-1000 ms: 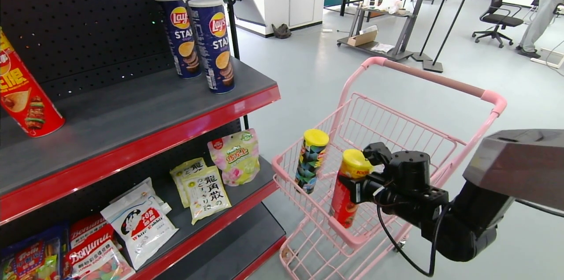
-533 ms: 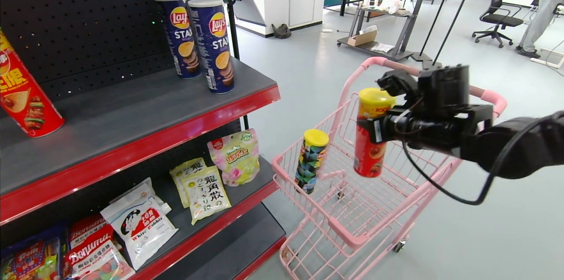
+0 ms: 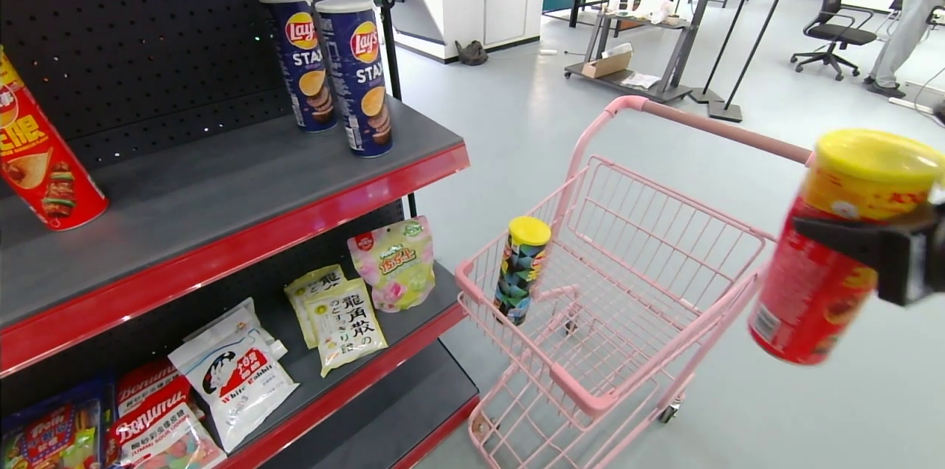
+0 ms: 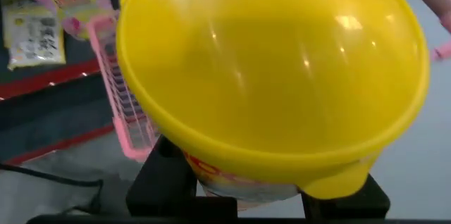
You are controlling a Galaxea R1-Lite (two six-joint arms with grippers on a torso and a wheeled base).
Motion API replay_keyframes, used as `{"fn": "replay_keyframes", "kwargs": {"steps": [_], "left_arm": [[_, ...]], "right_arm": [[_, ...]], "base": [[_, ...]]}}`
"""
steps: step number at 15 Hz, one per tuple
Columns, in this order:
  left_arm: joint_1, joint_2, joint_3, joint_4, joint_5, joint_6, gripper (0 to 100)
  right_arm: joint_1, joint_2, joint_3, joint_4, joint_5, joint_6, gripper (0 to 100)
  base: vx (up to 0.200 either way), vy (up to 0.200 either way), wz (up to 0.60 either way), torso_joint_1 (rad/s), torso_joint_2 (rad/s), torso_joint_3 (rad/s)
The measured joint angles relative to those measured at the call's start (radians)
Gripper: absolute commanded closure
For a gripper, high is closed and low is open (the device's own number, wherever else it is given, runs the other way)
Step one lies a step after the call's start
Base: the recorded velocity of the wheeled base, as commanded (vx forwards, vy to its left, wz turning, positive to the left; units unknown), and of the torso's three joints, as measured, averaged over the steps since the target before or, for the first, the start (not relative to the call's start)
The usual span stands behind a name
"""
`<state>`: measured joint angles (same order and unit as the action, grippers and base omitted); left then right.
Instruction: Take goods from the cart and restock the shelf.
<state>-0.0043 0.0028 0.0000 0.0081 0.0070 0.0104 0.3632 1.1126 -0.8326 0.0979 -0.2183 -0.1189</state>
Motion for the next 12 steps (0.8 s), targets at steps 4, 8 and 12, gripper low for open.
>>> {"fn": "replay_keyframes", "kwargs": {"steps": [4, 8, 12], "left_arm": [[0.000, 0.000, 0.000, 0.000, 0.000, 0.000, 0], [0.000, 0.000, -0.001, 0.000, 0.000, 0.000, 0], [0.000, 0.000, 0.000, 0.000, 0.000, 0.000, 0]], "right_arm": [[-0.179, -0.310, 0.171, 0.276, -0.027, -0.016, 100], [-0.218, -0.424, 0.210, 0.288, -0.033, -0.031, 100], [-0.222, -0.457, 0.220, 0.279, -0.031, -0.037, 100]], "base": [[0.000, 0.000, 0.00, 0.000, 0.00, 0.000], [0.000, 0.000, 0.00, 0.000, 0.00, 0.000], [0.000, 0.000, 0.00, 0.079, -0.21, -0.132]]}}
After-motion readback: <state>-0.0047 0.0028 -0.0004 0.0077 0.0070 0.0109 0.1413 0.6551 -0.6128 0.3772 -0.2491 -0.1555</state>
